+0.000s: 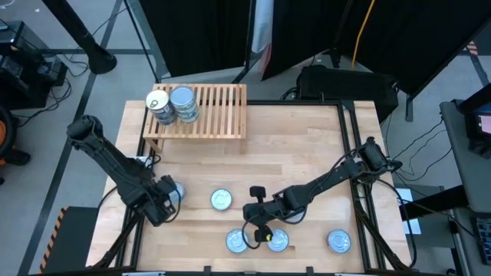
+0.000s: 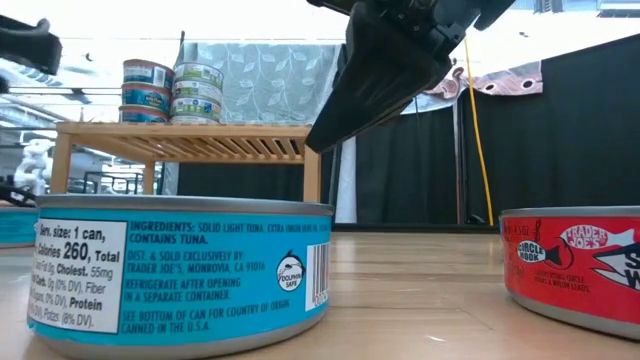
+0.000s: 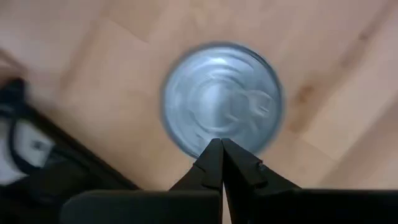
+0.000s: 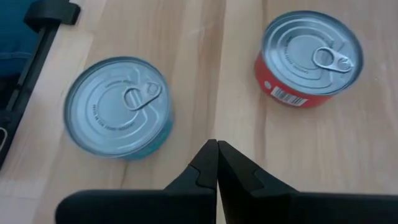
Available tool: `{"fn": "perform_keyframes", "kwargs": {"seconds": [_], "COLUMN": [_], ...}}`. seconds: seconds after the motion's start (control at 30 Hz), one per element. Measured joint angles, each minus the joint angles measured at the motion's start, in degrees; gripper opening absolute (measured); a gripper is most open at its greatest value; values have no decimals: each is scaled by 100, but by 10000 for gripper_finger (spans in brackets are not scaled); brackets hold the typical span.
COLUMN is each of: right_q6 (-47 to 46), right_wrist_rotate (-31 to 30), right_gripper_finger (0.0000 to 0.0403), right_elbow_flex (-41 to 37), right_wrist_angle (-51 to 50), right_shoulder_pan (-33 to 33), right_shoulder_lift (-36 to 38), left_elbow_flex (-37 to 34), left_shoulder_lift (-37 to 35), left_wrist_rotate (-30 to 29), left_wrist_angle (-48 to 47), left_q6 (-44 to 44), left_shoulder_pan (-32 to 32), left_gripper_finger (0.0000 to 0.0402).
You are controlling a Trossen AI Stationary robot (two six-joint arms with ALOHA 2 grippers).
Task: Stack canned seafood by type on shelf
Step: Put the top left light blue can on the shelf
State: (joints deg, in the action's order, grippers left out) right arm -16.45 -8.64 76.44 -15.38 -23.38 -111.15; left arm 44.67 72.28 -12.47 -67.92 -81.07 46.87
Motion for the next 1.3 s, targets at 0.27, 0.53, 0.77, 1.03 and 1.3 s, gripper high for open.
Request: {"fn": "perform_keyframes", "kwargs": {"seconds": [0.27,0.53,0.77,1.03,1.3], "right_q6": [0,0,0,2,17], "right_wrist_rotate": [-2,-2,-2,-4,-4], "right_gripper_finger": [0,0,0,0,0], "right_elbow_flex": [0,0,-2,-2,-2], "right_wrist_angle": [2,4,8,9,2], "right_shoulder_pan": [5,2,4,5,5], "right_shoulder_lift": [0,0,0,0,0], "left_elbow_flex": [-53,-481,-705,-836,-860], "left_shoulder_lift": [-7,8,12,-1,210], "left_wrist_rotate": [156,162,76,-20,73], "left_wrist_angle": [442,786,1011,1381,1642], "left_q6": [-506,-1165,-1312,-1322,-1314], "left_shoulder_pan": [431,653,684,689,689], "left_gripper_finger": [3,3,3,3,2]}}
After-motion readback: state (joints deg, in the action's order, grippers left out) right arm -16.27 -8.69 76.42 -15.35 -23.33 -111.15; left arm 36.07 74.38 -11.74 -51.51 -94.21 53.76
